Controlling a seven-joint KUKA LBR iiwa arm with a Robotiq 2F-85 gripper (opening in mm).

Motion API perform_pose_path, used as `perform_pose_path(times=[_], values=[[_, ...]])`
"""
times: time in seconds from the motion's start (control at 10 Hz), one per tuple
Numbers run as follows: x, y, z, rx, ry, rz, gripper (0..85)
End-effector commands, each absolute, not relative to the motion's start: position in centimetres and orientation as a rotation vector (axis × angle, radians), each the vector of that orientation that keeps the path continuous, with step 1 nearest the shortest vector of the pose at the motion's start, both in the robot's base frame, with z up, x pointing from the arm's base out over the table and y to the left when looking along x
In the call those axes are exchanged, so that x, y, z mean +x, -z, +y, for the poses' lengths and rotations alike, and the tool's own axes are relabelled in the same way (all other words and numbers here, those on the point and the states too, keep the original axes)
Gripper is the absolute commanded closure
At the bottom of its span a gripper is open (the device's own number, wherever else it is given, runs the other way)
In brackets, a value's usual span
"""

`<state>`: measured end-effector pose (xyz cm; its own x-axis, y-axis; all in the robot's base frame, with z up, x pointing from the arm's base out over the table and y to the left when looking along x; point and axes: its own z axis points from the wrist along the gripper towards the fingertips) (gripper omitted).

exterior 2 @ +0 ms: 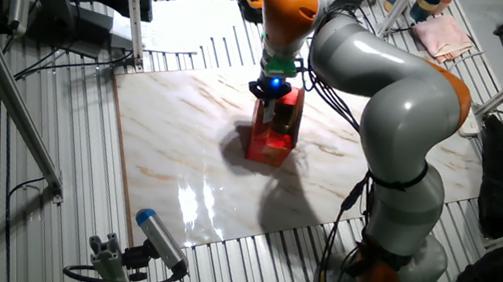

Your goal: Cover the box

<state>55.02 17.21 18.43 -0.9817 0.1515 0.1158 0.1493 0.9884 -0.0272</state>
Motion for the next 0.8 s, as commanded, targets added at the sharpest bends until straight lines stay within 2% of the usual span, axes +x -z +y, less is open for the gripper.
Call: perform_pose_path(times=[0.0,0.7], values=[[55.1,-18.2,17.2,-0.231,-0.023,-3.016,85.0],[55.3,-15.7,17.8,-0.248,0.038,-3.040,85.0]])
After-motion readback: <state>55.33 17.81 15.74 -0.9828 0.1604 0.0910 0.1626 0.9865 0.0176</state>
